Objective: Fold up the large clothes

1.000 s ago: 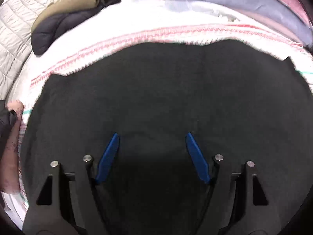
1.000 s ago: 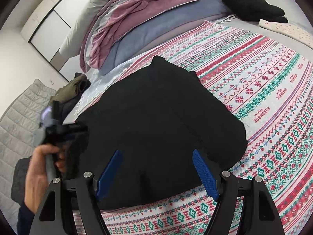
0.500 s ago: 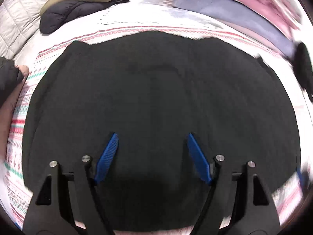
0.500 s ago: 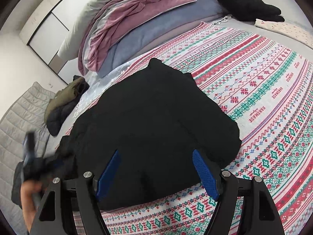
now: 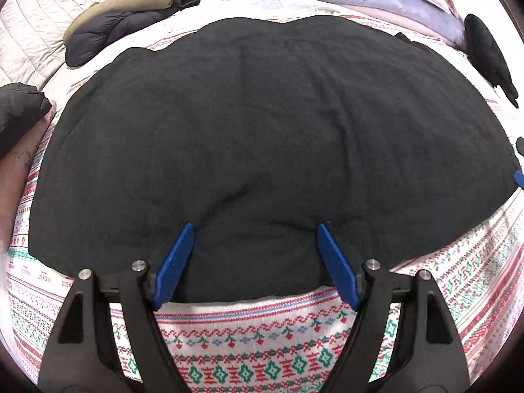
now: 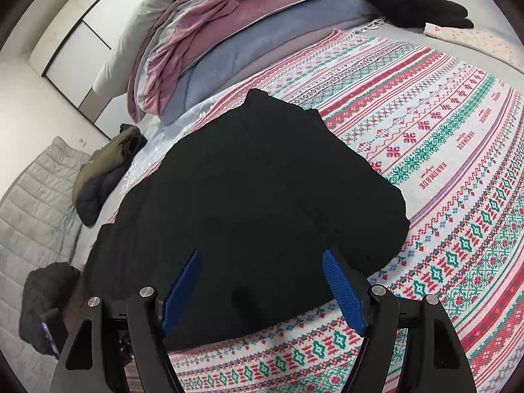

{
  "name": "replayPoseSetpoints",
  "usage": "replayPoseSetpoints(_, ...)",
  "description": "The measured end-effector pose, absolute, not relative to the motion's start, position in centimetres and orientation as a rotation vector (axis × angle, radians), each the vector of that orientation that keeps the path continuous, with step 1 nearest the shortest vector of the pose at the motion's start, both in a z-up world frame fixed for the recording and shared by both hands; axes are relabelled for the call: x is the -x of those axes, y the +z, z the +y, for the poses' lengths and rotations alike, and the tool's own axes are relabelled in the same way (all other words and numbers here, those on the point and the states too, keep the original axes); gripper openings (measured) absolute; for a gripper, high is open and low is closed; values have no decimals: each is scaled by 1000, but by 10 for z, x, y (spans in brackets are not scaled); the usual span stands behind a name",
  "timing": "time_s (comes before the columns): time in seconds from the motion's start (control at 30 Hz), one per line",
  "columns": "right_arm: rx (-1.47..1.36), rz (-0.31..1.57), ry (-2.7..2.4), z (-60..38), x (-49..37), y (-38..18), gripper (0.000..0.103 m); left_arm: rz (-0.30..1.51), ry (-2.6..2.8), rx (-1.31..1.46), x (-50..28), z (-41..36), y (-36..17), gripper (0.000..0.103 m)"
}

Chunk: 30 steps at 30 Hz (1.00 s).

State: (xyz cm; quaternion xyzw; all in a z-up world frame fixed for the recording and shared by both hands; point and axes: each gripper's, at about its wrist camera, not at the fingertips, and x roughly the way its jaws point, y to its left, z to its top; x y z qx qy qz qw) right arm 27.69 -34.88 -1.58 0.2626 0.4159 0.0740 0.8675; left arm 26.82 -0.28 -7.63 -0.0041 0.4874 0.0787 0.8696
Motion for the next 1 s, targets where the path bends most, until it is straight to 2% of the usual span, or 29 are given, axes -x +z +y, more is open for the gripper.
replayPoseSetpoints(0.13,-647,897,175,-363,-272,-20,78,1008,137,33,-260,2,-75,79)
replayPoseSetpoints(0.3,-902,937,86,-410,-260,-43,78,1015,116,106,-258,10,-67,79)
replayPoseSetpoints(0.43,-1080,891,6,-442,-248,-63,78,975,116,171,-254,20,-56,79)
replayPoseSetpoints(0.63,-1187,902,169,-415,-263,-85,78,1000,122,187,-259,26,-68,79)
replayPoseSetpoints(0.83,-1102,862,164,-383,-277,-82,79,1006,111,157,-261,22,-70,79)
replayPoseSetpoints(0.9,-1110,849,157,-381,-281,-84,76,1008,108,167,-261,24,-70,79)
replayPoseSetpoints(1.0,-1129,843,150,-382,-285,-87,63,1009,108,173,-261,24,-70,78)
